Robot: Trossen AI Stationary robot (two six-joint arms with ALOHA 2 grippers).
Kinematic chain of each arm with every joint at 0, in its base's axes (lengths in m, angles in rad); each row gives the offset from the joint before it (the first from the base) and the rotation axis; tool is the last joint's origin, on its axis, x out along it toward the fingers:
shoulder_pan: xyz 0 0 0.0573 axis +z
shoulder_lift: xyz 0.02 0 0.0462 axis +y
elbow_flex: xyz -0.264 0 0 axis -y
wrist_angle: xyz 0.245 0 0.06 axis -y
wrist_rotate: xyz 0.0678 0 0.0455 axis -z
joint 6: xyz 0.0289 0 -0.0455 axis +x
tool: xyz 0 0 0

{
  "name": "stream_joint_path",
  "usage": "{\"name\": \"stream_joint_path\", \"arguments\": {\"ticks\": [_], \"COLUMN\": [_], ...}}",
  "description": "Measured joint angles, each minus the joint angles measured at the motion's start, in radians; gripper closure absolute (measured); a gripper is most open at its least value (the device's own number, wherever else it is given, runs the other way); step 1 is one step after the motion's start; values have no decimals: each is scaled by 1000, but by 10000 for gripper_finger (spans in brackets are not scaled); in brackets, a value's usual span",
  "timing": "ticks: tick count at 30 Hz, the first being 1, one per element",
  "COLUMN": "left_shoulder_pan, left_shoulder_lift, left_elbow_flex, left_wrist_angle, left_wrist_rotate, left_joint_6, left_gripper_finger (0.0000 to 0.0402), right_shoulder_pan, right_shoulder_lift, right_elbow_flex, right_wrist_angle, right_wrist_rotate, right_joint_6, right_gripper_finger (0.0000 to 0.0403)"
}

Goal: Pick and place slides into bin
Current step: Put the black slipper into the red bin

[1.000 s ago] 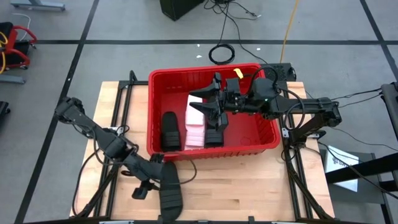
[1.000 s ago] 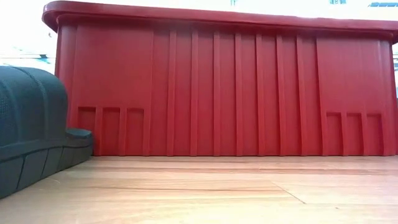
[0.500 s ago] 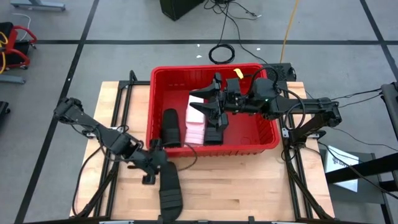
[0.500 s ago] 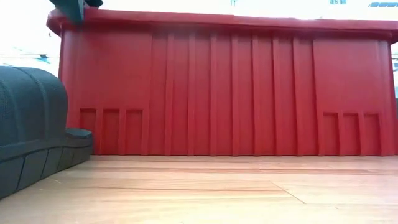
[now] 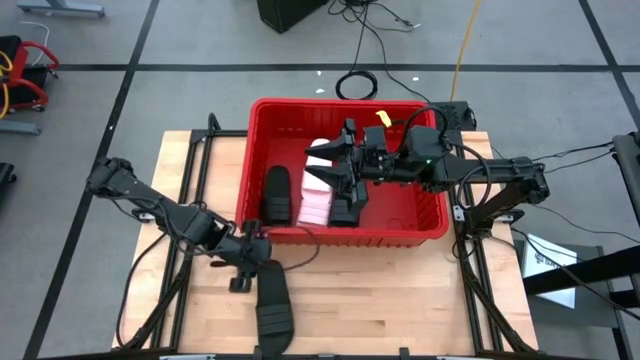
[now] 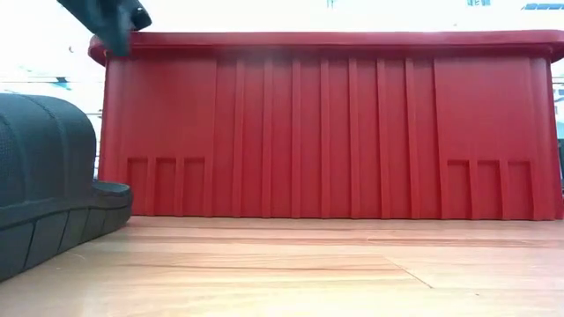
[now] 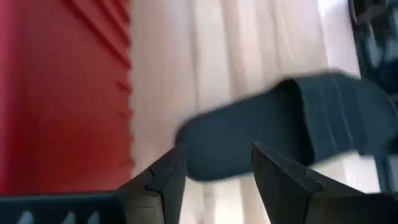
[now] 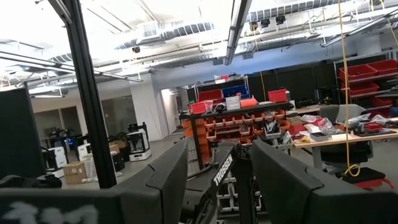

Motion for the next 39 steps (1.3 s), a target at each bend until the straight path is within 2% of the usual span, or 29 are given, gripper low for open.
{"name": "stream_joint_path", "arguments": {"ticks": [9, 14, 17, 22, 32, 39], "left_shoulder_pan": [-80, -121, -126, -126, -126, -128], "left_shoulder_lift": [-1, 15, 28, 57, 107, 106], "left_elbow_flex": [47, 28, 3, -65, -178, -260], "left_wrist_angle": [51, 80, 129, 301, 563, 621], "left_wrist_rotate": [145, 121, 133, 185, 250, 245], "left_joint_6": [13, 11, 5, -7, -105, -175], "left_gripper_finger": [225, 224, 224, 224, 224, 224], "right_shoulder_pan": [0, 0, 0, 0, 0, 1], "right_shoulder_lift": [0, 0, 0, 0, 0, 0], "right_elbow_flex": [0, 0, 0, 0, 0, 0], "right_wrist_angle": [-1, -1, -1, -7, -29, -41], "right_wrist_rotate": [0, 0, 0, 0, 0, 0], "right_joint_6": [-3, -3, -3, 0, 11, 26], "right_gripper_finger": [236, 236, 236, 236, 236, 236]}}
